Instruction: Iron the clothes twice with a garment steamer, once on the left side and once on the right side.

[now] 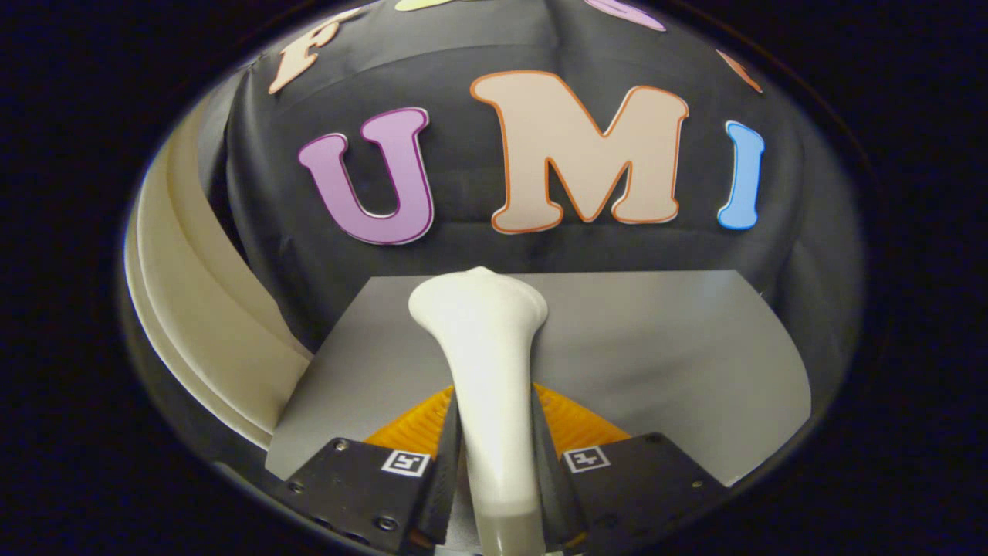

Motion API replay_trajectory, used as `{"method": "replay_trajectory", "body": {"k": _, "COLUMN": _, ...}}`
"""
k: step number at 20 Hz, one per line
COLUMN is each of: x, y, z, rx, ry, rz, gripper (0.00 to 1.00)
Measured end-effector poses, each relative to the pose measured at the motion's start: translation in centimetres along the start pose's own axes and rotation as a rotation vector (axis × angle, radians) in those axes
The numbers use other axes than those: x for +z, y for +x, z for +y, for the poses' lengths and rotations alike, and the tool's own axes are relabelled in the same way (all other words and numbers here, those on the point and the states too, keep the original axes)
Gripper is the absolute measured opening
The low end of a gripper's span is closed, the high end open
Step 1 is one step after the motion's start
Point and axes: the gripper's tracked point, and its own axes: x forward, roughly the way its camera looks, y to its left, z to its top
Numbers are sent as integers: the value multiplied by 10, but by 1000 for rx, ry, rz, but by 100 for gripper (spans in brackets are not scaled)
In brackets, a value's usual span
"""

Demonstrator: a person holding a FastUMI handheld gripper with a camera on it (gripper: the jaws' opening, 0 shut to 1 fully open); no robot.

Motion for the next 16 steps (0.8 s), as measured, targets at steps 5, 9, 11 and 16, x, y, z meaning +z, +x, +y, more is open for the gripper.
{"method": "replay_trajectory", "body": {"k": 5, "x": 8, "y": -8, "z": -6, "rx": -15, "ry": 11, "rz": -71, "gripper": 42}}
{"method": "replay_trajectory", "body": {"k": 9, "x": 17, "y": -35, "z": -8, "rx": -6, "ry": 32, "rz": -160, "gripper": 37}}
{"method": "replay_trajectory", "body": {"k": 11, "x": 14, "y": -57, "z": -5, "rx": -4, "ry": 20, "rz": -192, "gripper": 37}}
{"method": "replay_trajectory", "body": {"k": 16, "x": -15, "y": -98, "z": -4, "rx": -14, "ry": 34, "rz": -249, "gripper": 36}}
